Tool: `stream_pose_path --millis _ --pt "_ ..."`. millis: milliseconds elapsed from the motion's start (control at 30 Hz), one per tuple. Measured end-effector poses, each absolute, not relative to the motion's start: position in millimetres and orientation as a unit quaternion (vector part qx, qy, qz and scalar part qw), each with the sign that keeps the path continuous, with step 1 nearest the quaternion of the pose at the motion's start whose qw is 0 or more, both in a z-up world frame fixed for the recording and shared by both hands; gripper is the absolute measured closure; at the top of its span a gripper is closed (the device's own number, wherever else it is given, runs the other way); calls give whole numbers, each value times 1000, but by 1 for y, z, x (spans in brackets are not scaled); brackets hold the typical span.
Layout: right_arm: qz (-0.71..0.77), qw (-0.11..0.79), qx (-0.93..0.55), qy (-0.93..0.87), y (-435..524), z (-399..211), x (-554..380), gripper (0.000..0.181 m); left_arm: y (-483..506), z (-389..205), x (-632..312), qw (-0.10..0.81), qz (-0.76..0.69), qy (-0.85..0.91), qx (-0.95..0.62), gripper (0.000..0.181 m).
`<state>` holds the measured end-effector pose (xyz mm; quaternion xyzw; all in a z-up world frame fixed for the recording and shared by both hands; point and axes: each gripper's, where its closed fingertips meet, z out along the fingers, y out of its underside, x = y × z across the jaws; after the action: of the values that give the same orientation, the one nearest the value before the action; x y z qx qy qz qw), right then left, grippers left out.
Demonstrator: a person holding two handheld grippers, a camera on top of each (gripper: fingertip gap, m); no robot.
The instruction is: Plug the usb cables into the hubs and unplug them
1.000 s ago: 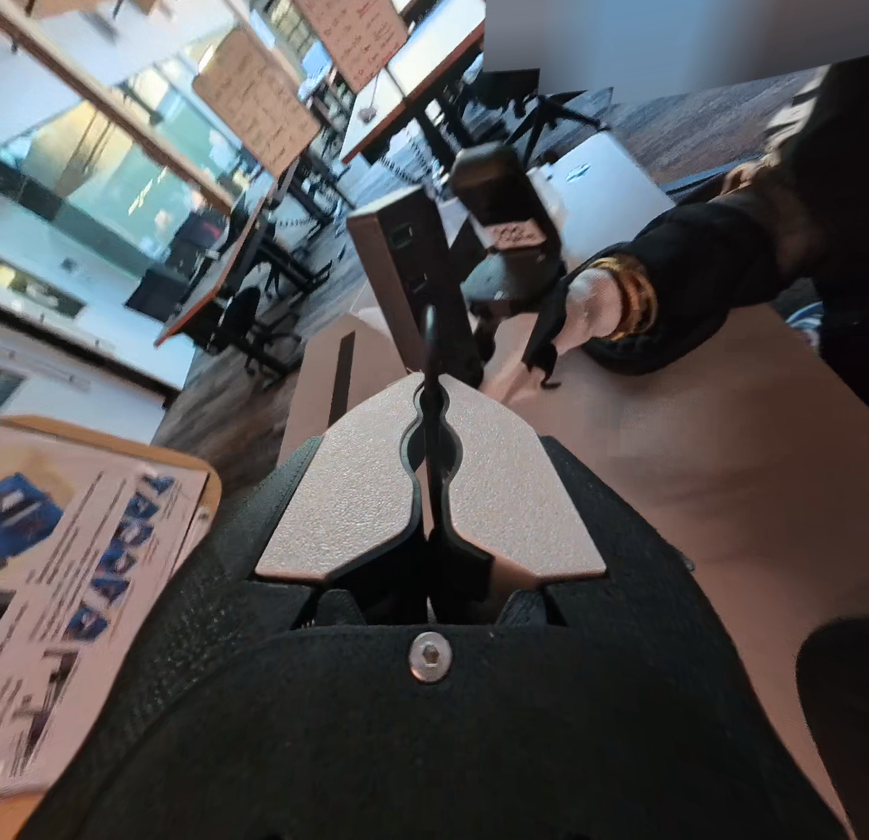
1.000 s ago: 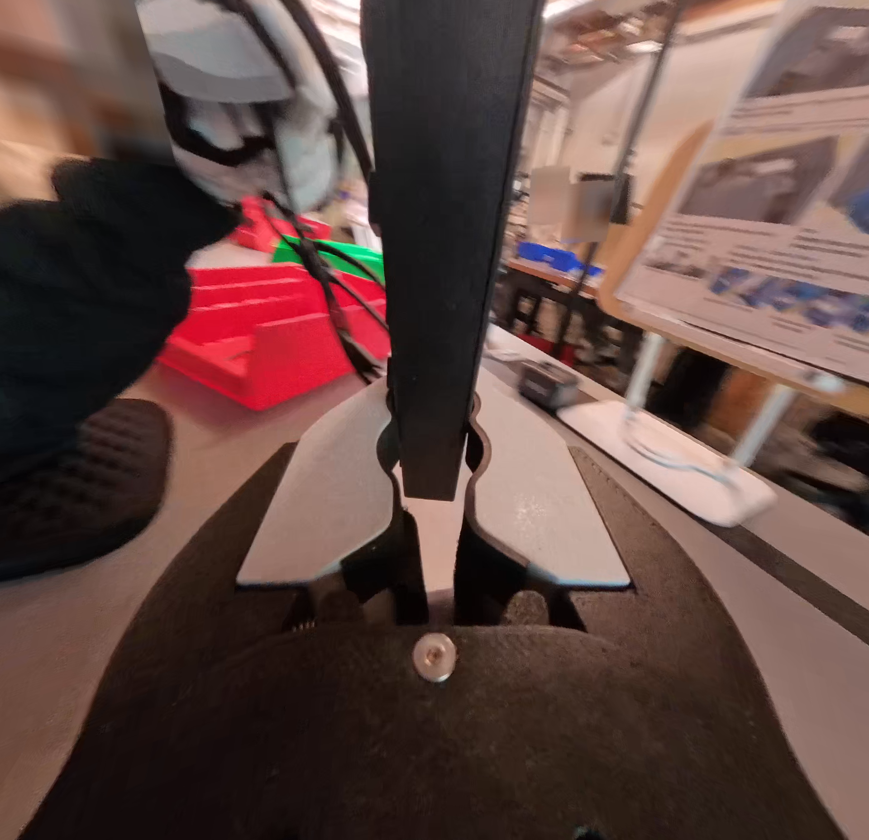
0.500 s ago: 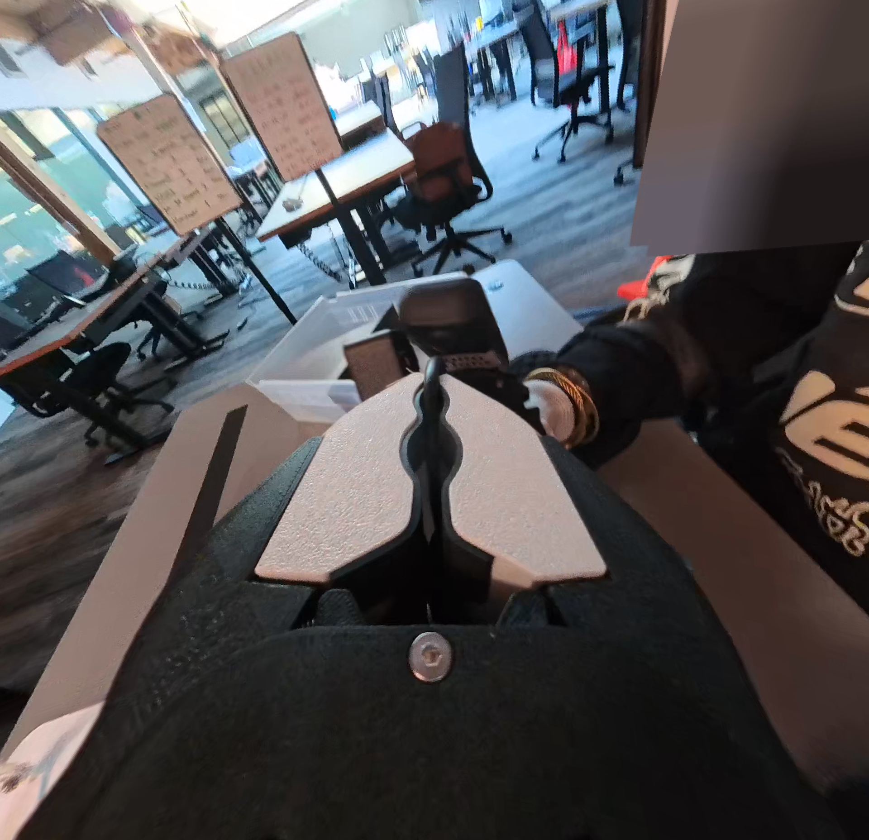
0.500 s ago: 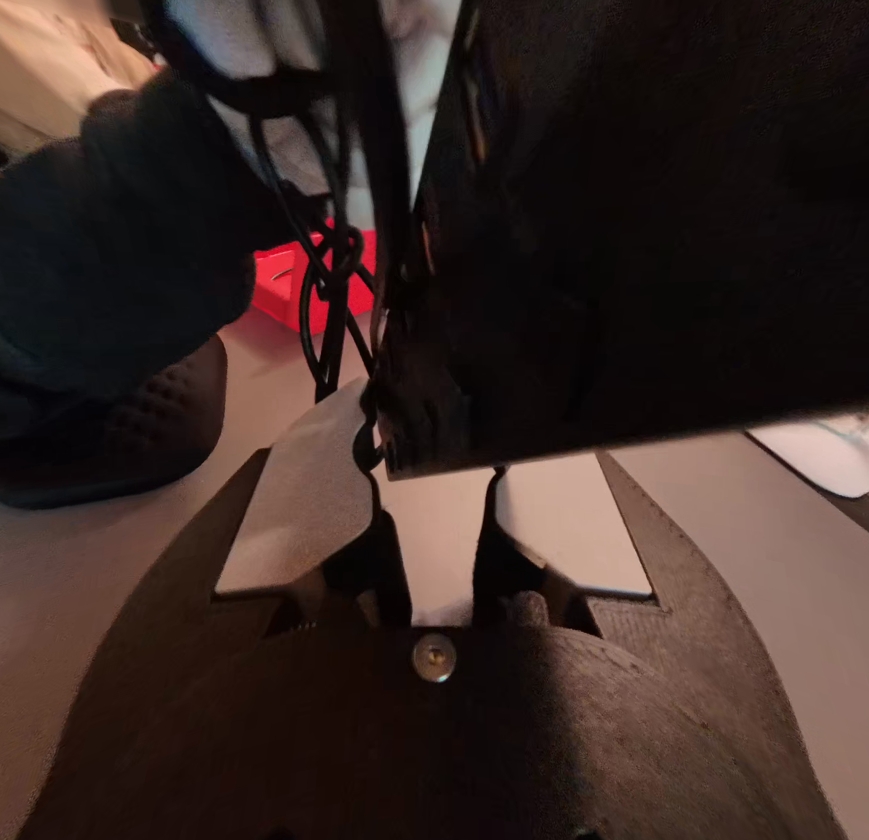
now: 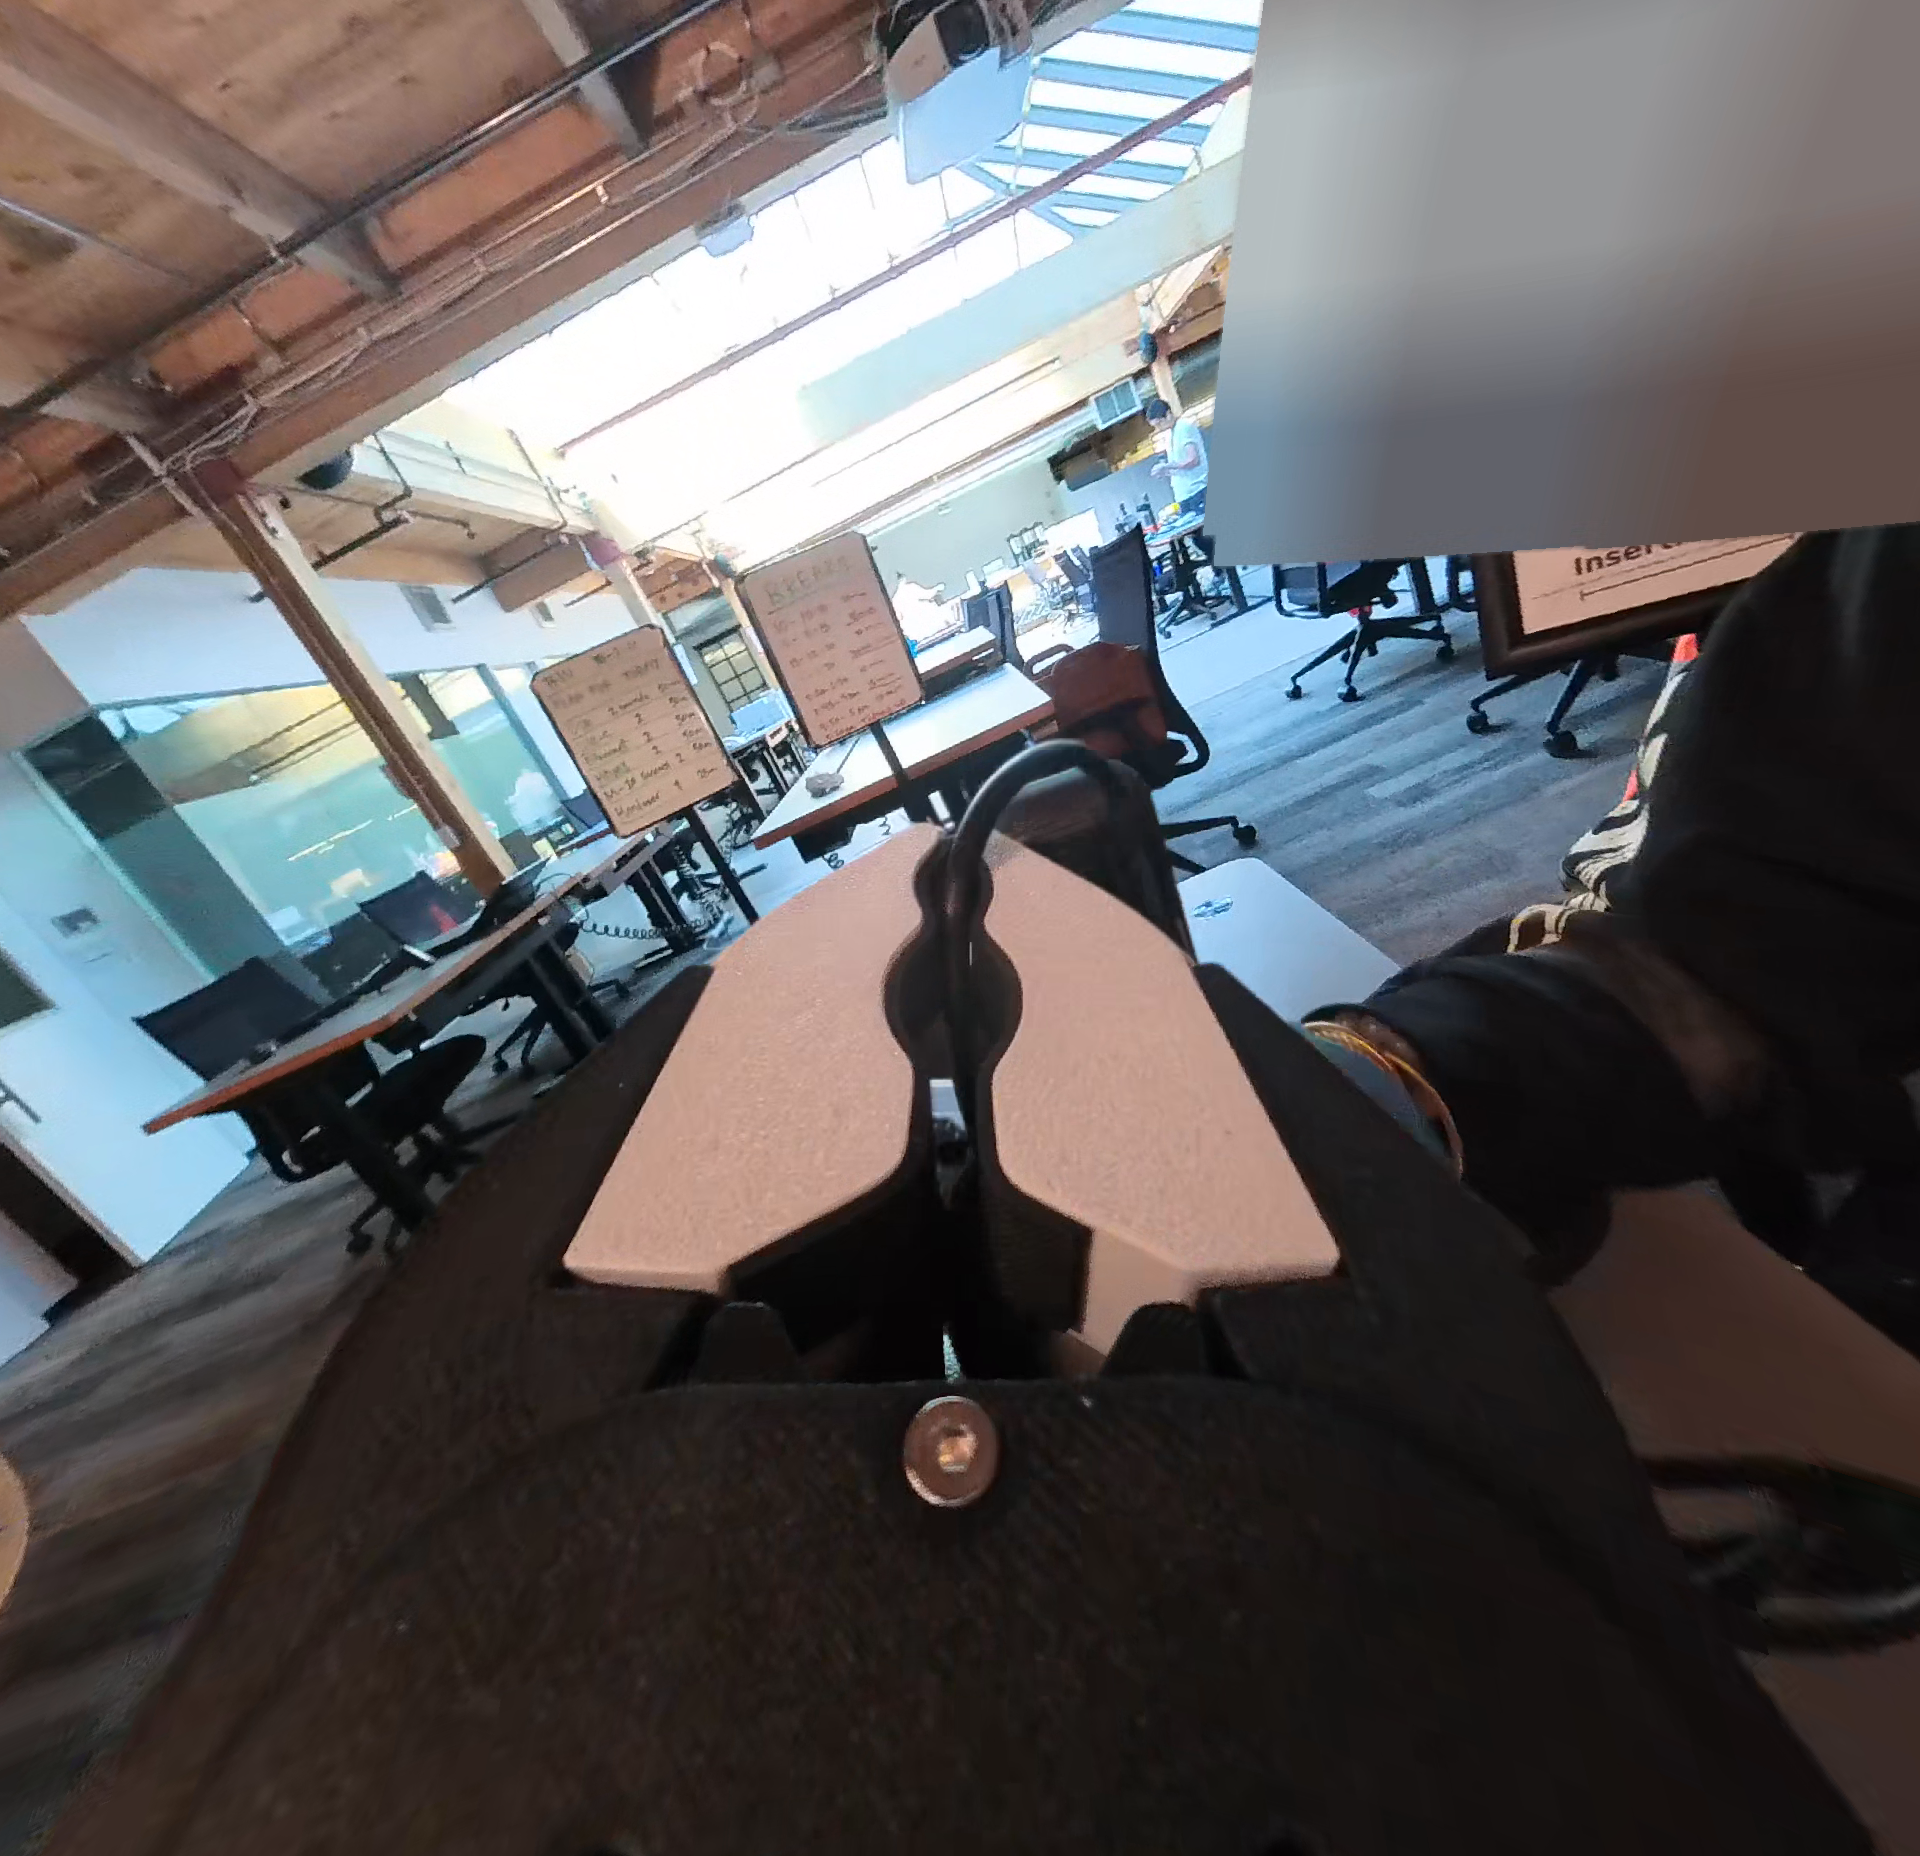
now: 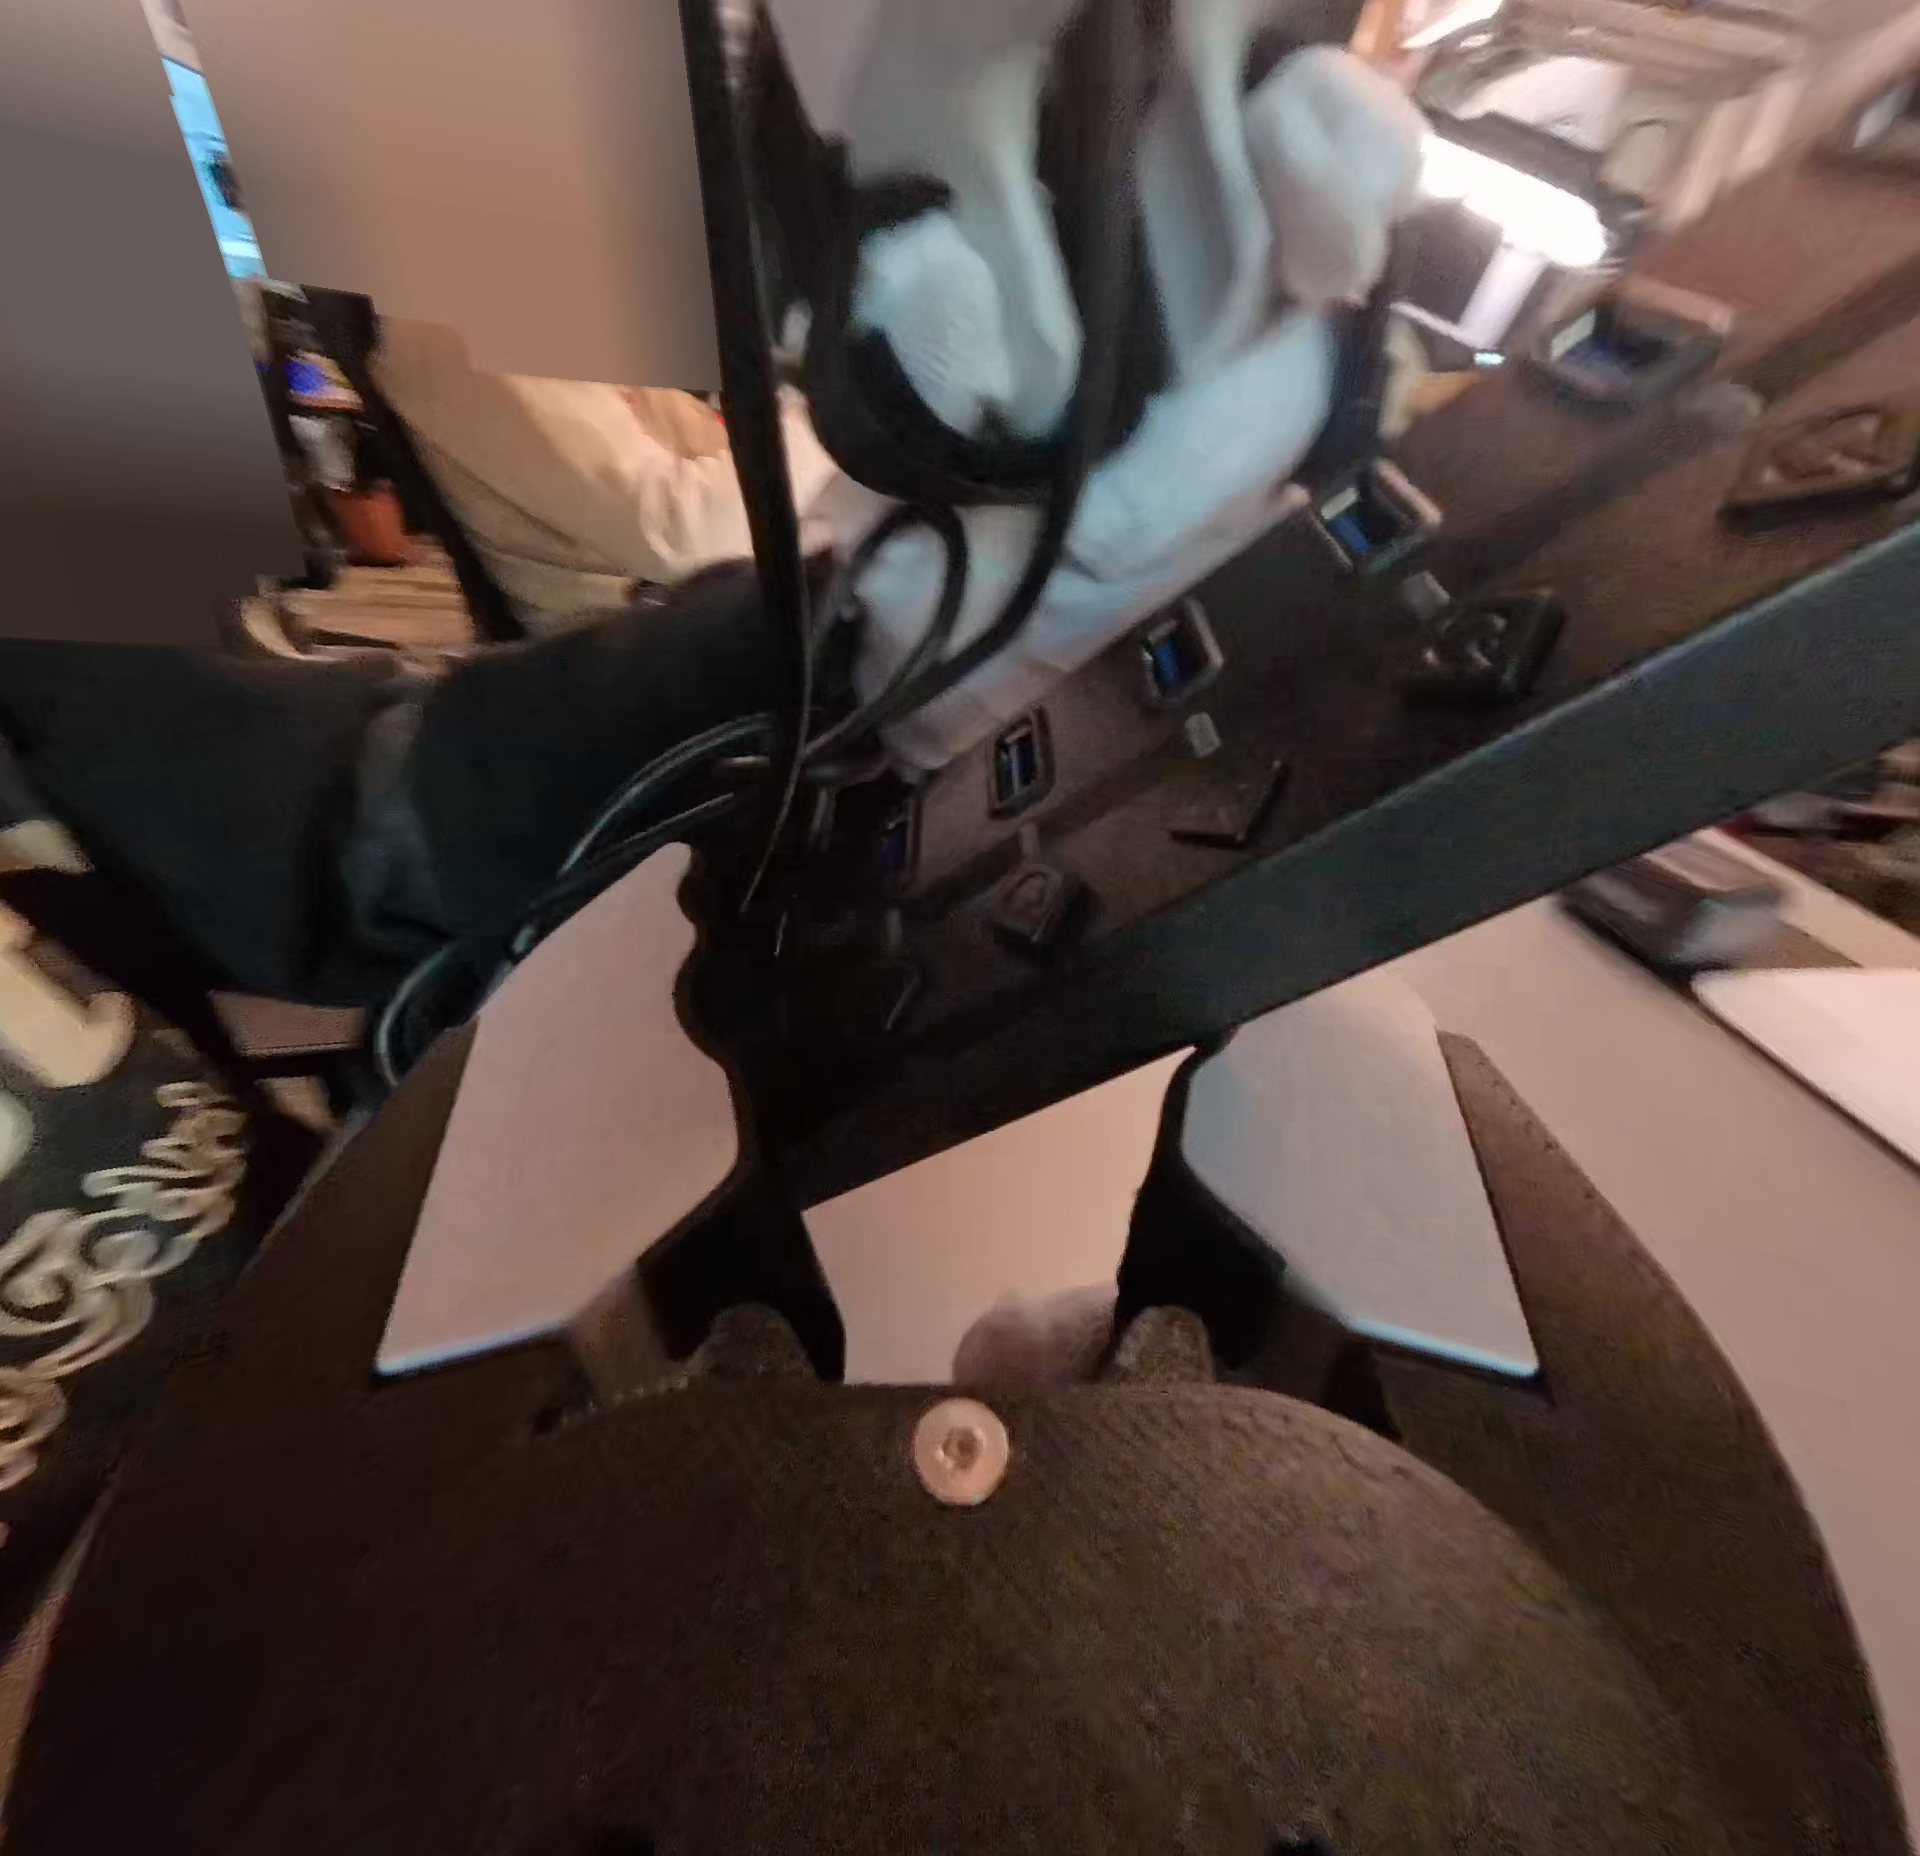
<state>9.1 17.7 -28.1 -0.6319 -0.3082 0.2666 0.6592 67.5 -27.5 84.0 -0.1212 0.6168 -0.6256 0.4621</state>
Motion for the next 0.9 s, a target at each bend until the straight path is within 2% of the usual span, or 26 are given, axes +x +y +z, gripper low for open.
stream_pose_path --millis 67,233,300,333,467,633,800,900 --pt "331 642 -614 -318 6 -24 -3 89 -25 80 72 470 -615 621 -127 181" --pt "466 573 -629 -241 7 -25 -3 86 -7 66 95 581 -480 636 -166 181" --pt "471 555 -655 -203 16 -32 6 112 1 63 106 631 -403 636 -185 181" --pt "458 551 -666 -208 17 -37 9 120 2 59 110 644 -372 642 -186 181" --pt "374 563 -704 -221 22 -49 20 127 -8 49 114 615 -370 674 -172 180" --pt "334 602 -699 -191 27 -38 40 129 12 59 95 535 -421 697 -225 140" --pt "245 667 -687 -155 26 -18 80 129 51 121 50 587 -506 585 -240 132" --pt "115 715 -674 -145 14 6 117 129 77 159 16 640 -534 492 -251 132"
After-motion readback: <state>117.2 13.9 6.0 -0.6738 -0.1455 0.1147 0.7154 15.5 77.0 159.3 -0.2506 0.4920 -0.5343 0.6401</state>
